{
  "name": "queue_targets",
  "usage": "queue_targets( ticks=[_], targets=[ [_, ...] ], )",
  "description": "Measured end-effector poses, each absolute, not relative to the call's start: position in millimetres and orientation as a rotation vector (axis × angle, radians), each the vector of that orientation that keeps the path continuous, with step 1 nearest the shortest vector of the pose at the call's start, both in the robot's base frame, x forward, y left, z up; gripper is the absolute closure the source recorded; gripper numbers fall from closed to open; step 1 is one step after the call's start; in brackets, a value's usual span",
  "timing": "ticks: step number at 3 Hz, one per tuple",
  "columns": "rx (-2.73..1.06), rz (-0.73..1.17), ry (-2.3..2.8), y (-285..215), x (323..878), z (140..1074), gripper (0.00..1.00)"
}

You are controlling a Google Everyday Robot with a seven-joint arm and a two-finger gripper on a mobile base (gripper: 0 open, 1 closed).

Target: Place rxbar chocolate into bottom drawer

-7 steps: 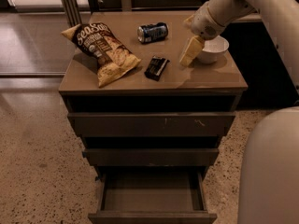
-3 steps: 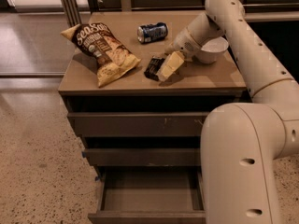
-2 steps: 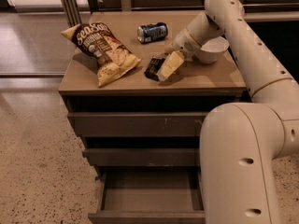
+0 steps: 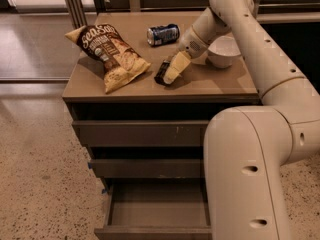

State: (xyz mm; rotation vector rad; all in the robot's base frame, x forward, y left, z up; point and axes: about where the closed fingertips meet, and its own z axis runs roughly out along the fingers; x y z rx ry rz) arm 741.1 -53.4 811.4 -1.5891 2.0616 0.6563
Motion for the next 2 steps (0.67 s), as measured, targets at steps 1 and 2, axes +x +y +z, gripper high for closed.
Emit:
queue_targets(
  ticks=[1,2],
  targets=[
    [-1.639,0.498,2.12,-45.7,748.0,817.8,0.0],
    [-1.674,0.379,2.158,-43.6,750.7,821.7,0.0]
  ],
)
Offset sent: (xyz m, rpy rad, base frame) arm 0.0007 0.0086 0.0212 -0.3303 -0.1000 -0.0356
